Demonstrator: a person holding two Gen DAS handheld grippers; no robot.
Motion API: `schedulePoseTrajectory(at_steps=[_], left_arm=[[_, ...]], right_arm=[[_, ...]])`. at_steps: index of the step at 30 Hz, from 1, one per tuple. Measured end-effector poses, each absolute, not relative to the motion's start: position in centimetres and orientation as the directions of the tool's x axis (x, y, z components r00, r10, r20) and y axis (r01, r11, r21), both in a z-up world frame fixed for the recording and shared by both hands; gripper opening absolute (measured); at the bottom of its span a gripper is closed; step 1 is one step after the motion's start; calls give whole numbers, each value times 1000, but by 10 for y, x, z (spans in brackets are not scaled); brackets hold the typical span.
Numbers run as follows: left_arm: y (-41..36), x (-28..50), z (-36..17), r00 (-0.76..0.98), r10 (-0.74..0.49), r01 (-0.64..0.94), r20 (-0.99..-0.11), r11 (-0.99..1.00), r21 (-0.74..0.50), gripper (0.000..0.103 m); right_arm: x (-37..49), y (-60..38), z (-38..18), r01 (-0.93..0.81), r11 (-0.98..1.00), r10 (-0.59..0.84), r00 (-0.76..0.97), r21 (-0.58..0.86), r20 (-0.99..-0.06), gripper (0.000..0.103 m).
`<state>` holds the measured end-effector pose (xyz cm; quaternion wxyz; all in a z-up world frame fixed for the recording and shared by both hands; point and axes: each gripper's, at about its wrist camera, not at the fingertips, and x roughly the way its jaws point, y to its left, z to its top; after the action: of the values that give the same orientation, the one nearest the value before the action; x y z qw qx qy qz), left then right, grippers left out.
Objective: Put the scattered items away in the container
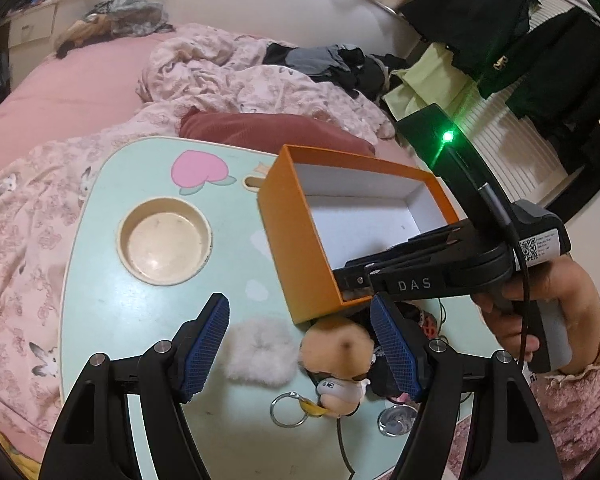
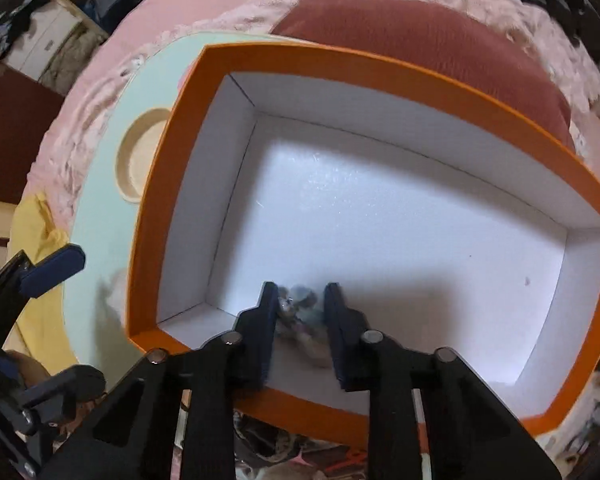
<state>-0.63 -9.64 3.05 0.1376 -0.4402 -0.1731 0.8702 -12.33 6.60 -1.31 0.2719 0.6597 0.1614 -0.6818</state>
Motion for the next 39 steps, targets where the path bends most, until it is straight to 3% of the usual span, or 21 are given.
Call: schedulePoseTrajectory(at_steps=[5,15,24,34,39], left_arm=[[-95,-6,30,-571,391,-88,-722,-904,-419,73],[-94,-9,23,-556,396,-73,-730,-899,-432,73],[-88,-14,17,-540,395,-73,-743,-902,-426,73],[-61,-47,17,-517,314,-59,-797,-941,-333,74],[-59,-54,17,-500,303,-51,-811,-945,-322,74]], right_arm=[[-133,77,-9,551,-811,-228,7,194,-974,11],[-130,128,43,499,-812,-397,-93,302,-913,10],[-76,155,94,538,-753,-543,-184,379,-819,10],[-38,201,37,463,-808,-494,-196,364,-847,10],[-51,219,30,414,-817,-522,-233,402,-820,24]])
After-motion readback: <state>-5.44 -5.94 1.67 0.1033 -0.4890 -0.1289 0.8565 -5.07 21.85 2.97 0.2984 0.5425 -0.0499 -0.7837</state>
